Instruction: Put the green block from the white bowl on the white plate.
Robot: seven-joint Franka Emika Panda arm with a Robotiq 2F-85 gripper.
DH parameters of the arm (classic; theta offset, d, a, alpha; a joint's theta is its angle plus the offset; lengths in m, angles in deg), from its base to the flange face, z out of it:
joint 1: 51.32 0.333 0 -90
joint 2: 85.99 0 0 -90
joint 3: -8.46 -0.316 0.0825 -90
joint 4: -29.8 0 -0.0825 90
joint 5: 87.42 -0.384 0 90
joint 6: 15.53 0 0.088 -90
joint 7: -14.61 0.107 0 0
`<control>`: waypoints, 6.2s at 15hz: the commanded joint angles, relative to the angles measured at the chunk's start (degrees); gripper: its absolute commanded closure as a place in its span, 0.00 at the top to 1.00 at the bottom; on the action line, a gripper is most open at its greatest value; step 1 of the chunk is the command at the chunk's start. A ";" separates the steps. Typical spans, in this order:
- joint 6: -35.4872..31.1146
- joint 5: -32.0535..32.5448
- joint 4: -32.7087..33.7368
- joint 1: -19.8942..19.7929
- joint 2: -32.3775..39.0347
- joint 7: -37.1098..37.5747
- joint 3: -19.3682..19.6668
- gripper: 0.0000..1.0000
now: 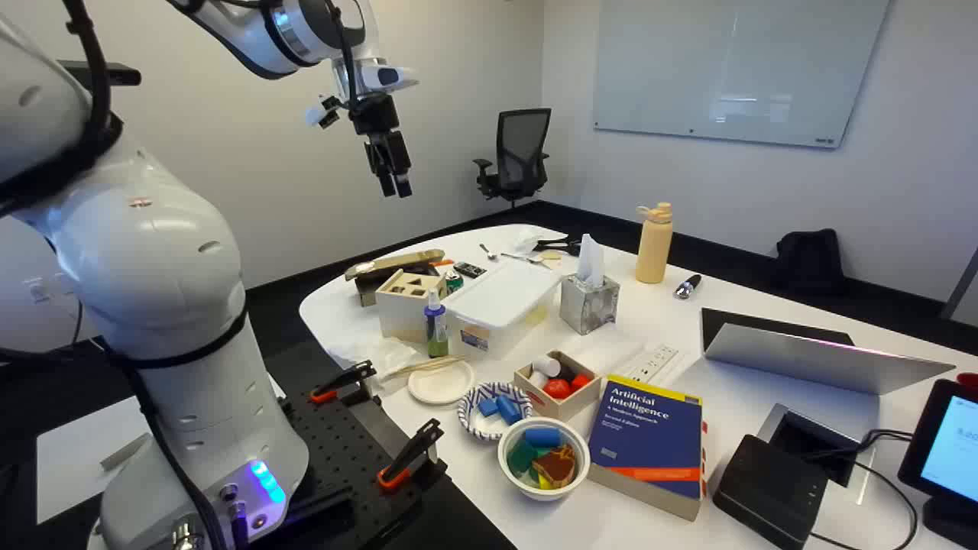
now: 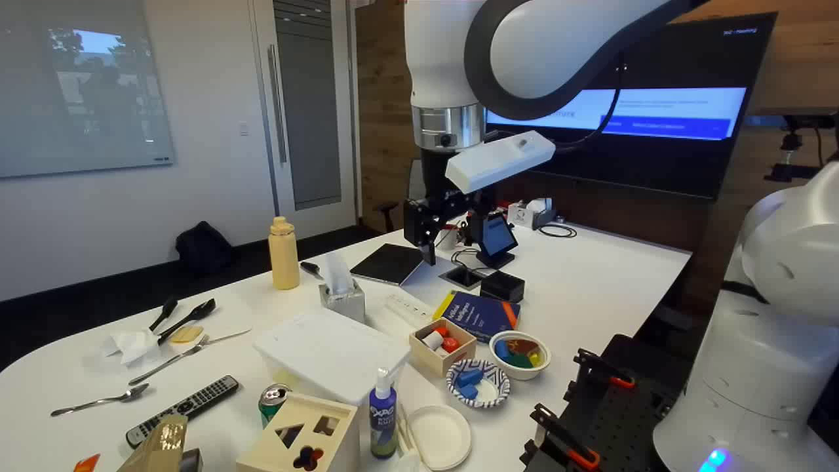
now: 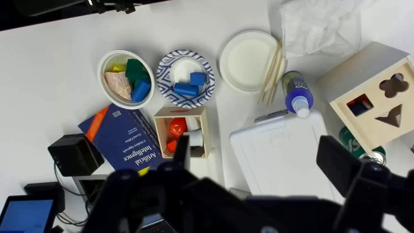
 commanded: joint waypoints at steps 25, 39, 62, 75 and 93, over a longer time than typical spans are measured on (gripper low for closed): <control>-41.81 25.82 -2.32 -10.17 42.85 22.91 38.26 1.00; -37.34 -5.82 4.71 -10.62 58.06 -16.32 37.81 1.00; -30.04 -6.75 13.94 -10.22 66.64 -19.42 40.72 0.45; -29.31 -1.71 10.95 0.12 61.05 -11.98 46.77 0.22; -43.05 30.04 -8.48 41.37 44.67 48.20 56.70 0.22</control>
